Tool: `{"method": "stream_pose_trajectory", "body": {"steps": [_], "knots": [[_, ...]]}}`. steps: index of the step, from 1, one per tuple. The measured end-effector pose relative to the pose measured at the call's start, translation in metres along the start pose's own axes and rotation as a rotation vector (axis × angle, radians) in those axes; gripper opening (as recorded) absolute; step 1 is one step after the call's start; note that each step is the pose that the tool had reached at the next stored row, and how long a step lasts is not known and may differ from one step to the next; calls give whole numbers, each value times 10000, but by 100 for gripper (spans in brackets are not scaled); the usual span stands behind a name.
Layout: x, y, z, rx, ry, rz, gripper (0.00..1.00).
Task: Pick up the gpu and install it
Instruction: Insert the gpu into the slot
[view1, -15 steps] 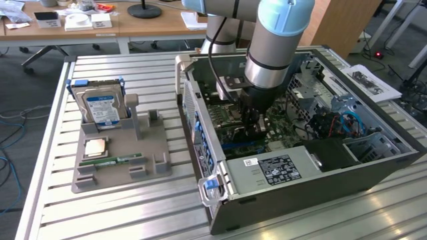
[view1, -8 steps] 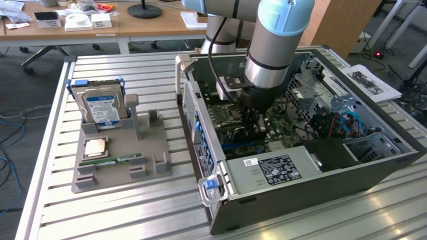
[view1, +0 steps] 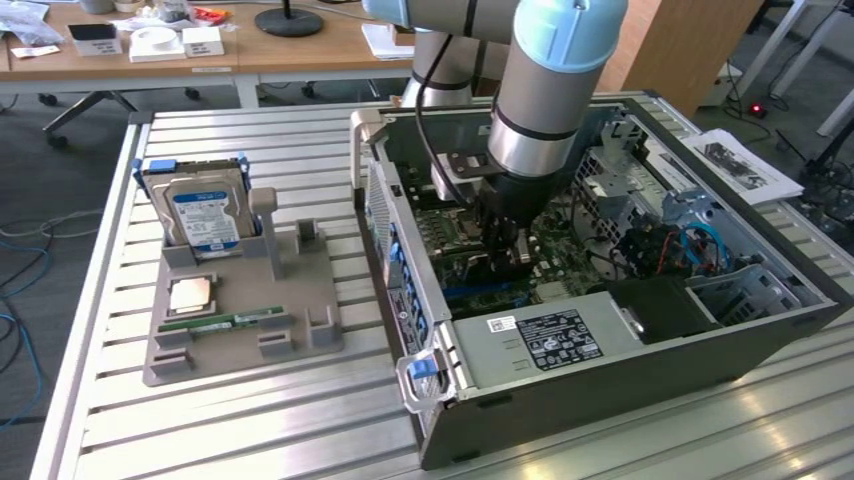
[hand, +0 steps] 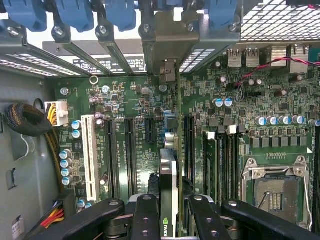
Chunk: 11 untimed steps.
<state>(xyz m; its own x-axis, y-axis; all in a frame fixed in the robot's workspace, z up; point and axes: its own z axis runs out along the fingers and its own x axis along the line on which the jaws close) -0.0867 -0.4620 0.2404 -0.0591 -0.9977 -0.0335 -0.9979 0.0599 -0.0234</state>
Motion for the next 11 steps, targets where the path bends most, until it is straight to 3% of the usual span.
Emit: {"method": "stream_pose_trajectory", "body": {"steps": [11], "knots": [[1,9,13,89,-6,-2,27]]}}
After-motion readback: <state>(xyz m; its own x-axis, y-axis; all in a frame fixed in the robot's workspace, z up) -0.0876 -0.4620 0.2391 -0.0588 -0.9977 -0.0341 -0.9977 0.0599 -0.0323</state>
